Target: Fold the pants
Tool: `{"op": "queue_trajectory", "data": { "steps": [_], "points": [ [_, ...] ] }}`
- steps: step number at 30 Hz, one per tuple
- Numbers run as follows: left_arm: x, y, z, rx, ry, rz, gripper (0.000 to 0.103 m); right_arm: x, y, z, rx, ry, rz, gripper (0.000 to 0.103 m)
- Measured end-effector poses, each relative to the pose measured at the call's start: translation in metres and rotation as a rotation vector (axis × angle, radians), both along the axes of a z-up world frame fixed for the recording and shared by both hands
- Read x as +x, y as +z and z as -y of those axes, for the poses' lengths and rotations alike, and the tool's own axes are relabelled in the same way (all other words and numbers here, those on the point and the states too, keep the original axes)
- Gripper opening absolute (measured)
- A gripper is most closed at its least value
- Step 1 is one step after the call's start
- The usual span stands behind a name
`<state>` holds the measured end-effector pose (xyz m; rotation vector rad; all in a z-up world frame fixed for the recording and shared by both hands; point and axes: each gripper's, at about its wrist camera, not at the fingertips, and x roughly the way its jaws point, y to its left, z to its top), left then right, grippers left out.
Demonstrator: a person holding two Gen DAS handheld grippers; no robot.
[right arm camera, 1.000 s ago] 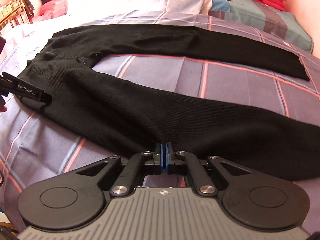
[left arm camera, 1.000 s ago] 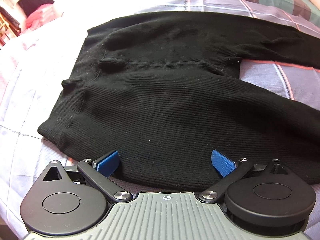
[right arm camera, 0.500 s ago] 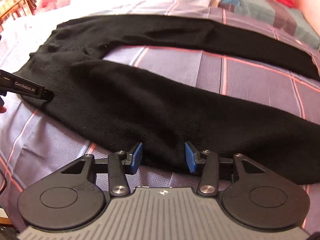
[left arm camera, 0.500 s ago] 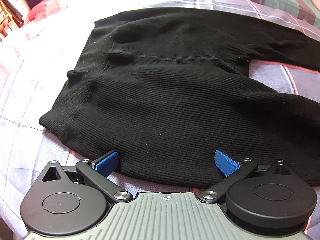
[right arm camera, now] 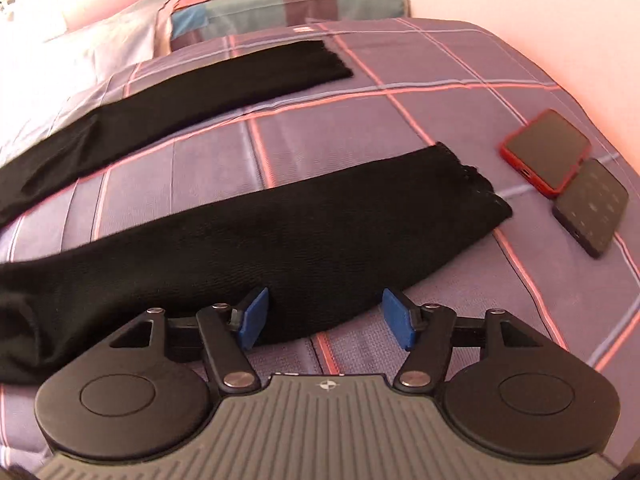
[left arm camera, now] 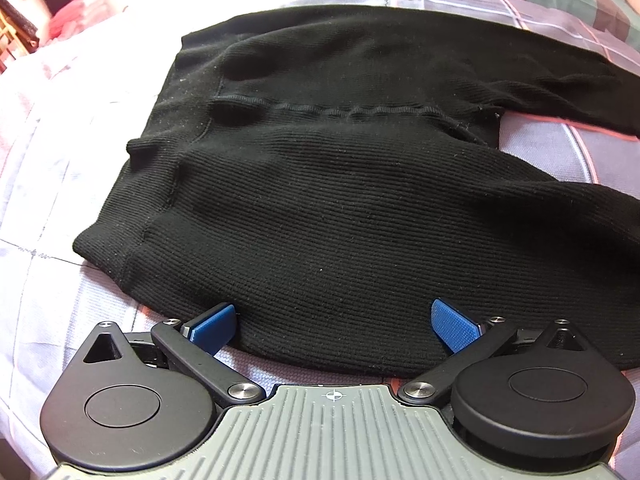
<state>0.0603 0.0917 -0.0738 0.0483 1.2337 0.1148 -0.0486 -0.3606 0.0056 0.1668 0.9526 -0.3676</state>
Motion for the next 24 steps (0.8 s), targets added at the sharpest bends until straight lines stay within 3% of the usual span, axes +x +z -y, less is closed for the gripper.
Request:
{"op": "queue_trajectory", "data": {
  "steps": [2,4,8,11,13,15,18,21,22,24],
  "points": [
    [0.001,0.007,0.002,0.018,0.007,-0.009,0.103,0.005,0.006,-0.034,-0.048,0.161,0.033,0.066],
    [0.002,0.018,0.005,0.066,0.007,0.016,0.103,0.019,0.010,-0.074,-0.034,0.363,0.079,0.067],
    [0.011,0.041,-0.001,0.113,0.032,0.091,0.103,0.042,0.009,-0.172,0.100,0.763,0.090,0.067],
    [0.026,0.038,-0.010,0.141,0.053,0.109,0.103,0.056,0.003,-0.242,0.175,1.001,0.045,0.065],
    [0.038,0.024,-0.018,0.160,0.068,0.093,0.103,0.063,-0.002,-0.280,0.174,1.109,0.049,0.065],
    [0.047,0.006,-0.031,0.185,0.099,0.045,0.103,0.072,-0.013,-0.306,0.141,1.130,0.030,0.065],
    [0.042,-0.004,-0.053,0.150,0.138,0.043,0.103,0.094,-0.041,-0.318,0.277,1.072,-0.151,0.066],
    [0.028,-0.002,-0.070,0.143,0.149,0.052,0.103,0.068,-0.034,-0.330,0.304,1.295,-0.205,0.079],
    [0.025,-0.001,-0.073,0.139,0.144,0.051,0.103,0.061,-0.029,-0.333,0.274,1.345,-0.214,0.078],
    [0.020,0.001,-0.081,0.126,0.147,0.045,0.103,0.063,-0.017,-0.334,0.246,1.336,-0.171,0.074]
  ]
}}
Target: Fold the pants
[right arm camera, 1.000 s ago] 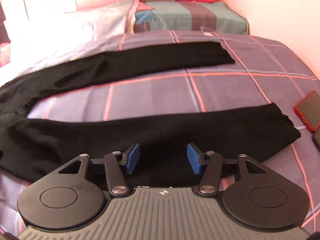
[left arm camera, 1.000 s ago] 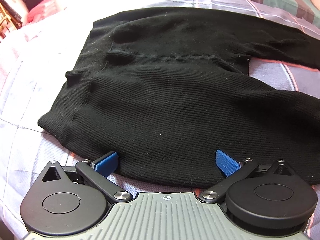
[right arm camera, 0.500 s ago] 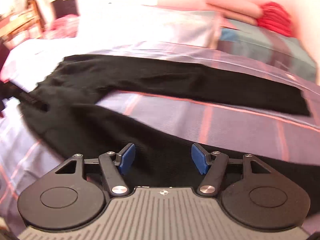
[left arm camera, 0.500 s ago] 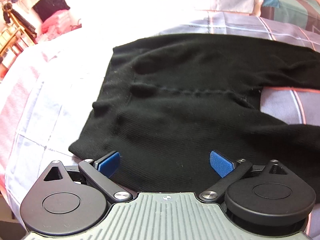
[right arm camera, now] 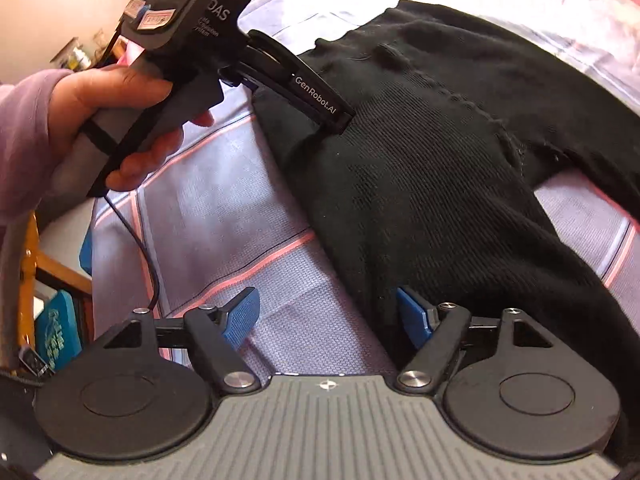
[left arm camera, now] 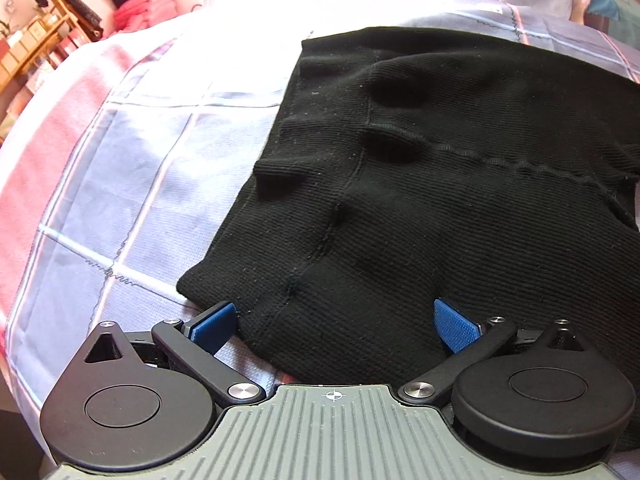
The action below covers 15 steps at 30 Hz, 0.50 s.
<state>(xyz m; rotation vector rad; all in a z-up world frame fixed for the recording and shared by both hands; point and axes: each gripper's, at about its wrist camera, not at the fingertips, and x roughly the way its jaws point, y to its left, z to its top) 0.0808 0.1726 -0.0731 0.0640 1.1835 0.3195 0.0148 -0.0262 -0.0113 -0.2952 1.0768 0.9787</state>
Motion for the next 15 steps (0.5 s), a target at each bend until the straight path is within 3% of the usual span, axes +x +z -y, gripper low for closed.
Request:
{"op": "queue_trajectory", "data": {
  "steps": [4,6,7,8,10,12,15],
  "points": [
    [-0.002,-0.002,-0.009,-0.037,0.014,-0.001,0.103,0.039,0.005,-0.005,0.069,-0.130,0.062,0.072],
    [-0.001,-0.002,-0.011,-0.046,0.014,-0.002,0.103,0.050,-0.015,-0.018,0.013,-0.135,-0.023,0.071],
    [-0.001,-0.001,-0.011,-0.046,0.013,-0.007,0.103,0.048,-0.029,-0.025,-0.010,-0.072,-0.148,0.074],
    [-0.001,0.000,-0.011,-0.048,0.015,-0.013,0.103,0.035,-0.025,-0.026,0.008,0.006,-0.100,0.082],
    [-0.003,0.010,-0.014,-0.069,0.007,0.008,0.103,0.016,-0.011,-0.029,-0.008,0.163,-0.038,0.081],
    [-0.007,0.018,-0.019,-0.072,-0.003,0.053,0.103,0.026,0.004,-0.021,0.019,0.147,-0.012,0.079],
    [-0.006,0.016,-0.028,-0.049,0.011,0.070,0.103,0.074,0.024,-0.011,0.104,0.021,0.006,0.065]
  ]
}}
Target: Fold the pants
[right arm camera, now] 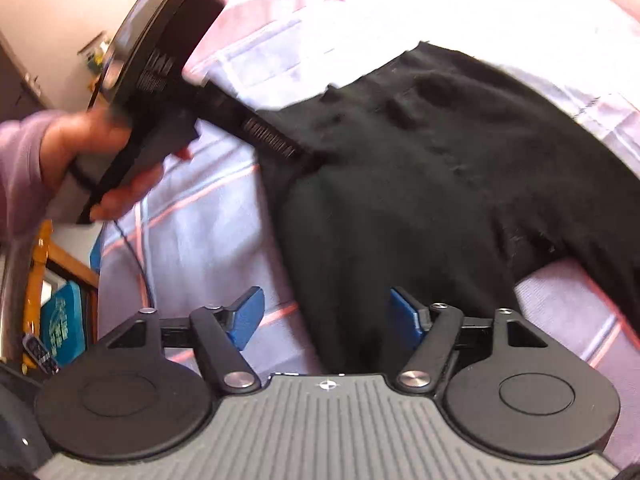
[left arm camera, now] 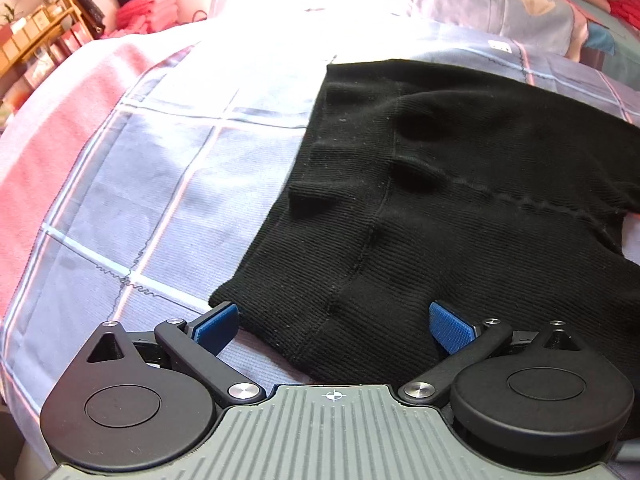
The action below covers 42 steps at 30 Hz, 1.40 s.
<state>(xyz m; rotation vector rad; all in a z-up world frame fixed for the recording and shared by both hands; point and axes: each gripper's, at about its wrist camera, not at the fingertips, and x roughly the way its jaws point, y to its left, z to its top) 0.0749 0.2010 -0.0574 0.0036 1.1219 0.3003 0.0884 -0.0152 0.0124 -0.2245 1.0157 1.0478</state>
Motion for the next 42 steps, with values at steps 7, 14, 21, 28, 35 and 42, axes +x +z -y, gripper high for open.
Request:
{"op": "queue_trajectory", "data": {
  "steps": [7,14,21,28,35,42],
  "points": [
    [-0.025,-0.007,-0.021,-0.070,0.100,0.005,0.103,0.064,-0.018,-0.071,0.031,0.045,0.052,0.028],
    [-0.026,-0.017,-0.025,-0.058,0.117,0.014,0.103,0.056,-0.066,-0.173,0.070,0.222,0.124,0.026],
    [-0.032,-0.019,-0.022,-0.040,0.115,0.035,0.103,0.075,-0.038,-0.149,0.111,0.135,0.167,0.033],
    [-0.030,-0.021,-0.020,-0.028,0.108,0.043,0.103,0.130,-0.075,-0.167,0.031,-0.077,0.192,0.033],
    [-0.034,-0.019,-0.019,-0.028,0.094,0.047,0.103,0.117,-0.041,-0.142,0.097,-0.024,0.210,0.044],
    [-0.036,-0.018,-0.015,-0.019,0.092,0.057,0.103,0.152,-0.073,-0.189,0.029,-0.101,0.193,0.074]
  ]
}}
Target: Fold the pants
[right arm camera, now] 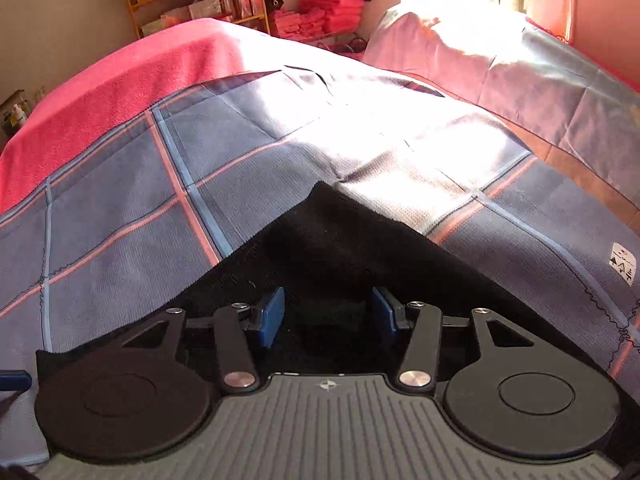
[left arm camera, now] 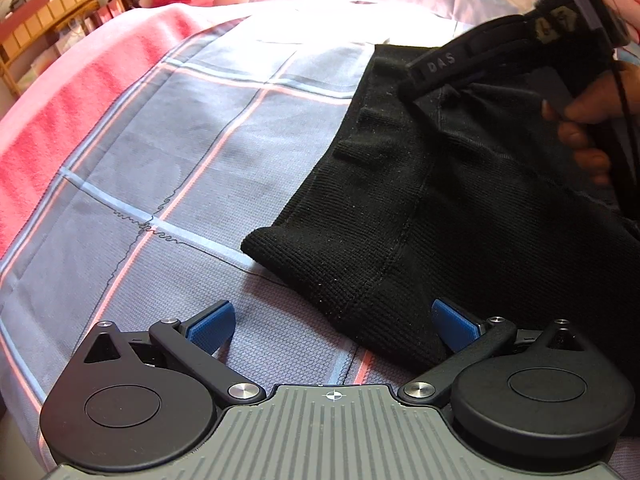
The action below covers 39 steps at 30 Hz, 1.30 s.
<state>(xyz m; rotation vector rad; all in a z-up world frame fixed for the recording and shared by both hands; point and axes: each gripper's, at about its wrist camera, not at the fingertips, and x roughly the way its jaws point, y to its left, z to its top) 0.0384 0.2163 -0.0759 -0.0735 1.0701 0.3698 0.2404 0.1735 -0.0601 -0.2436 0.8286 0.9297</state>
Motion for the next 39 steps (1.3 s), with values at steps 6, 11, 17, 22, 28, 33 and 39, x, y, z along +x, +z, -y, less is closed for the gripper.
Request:
{"op": "queue_trajectory", "data": {
  "steps": [6,11,17,22,28,33,39],
  "points": [
    [0.002,0.002,-0.003,-0.009,-0.006,-0.004,0.103,-0.016,0.025,0.033,-0.010,-0.025,-0.031,0.065],
    [0.002,0.002,-0.003,-0.005,-0.013,-0.003,0.103,-0.020,0.018,0.100,-0.055,-0.228,-0.095,0.068],
    [0.009,0.015,-0.005,-0.033,-0.003,-0.030,0.103,-0.006,0.027,0.126,0.014,-0.319,-0.105,0.066],
    [0.010,0.047,0.001,-0.011,-0.030,0.049,0.103,-0.029,0.043,0.206,0.010,-0.439,-0.079,0.084],
    [0.072,0.055,0.036,0.051,-0.157,0.101,0.103,-0.014,0.026,0.268,-0.011,-0.619,-0.090,0.076],
    [0.137,0.043,0.071,0.011,-0.245,0.103,0.103,-0.042,0.062,0.336,0.070,-0.769,-0.011,0.082],
    [0.190,-0.004,0.086,0.038,-0.251,0.004,0.103,-0.042,0.028,0.460,-0.040,-0.977,-0.035,0.080]
  ]
}}
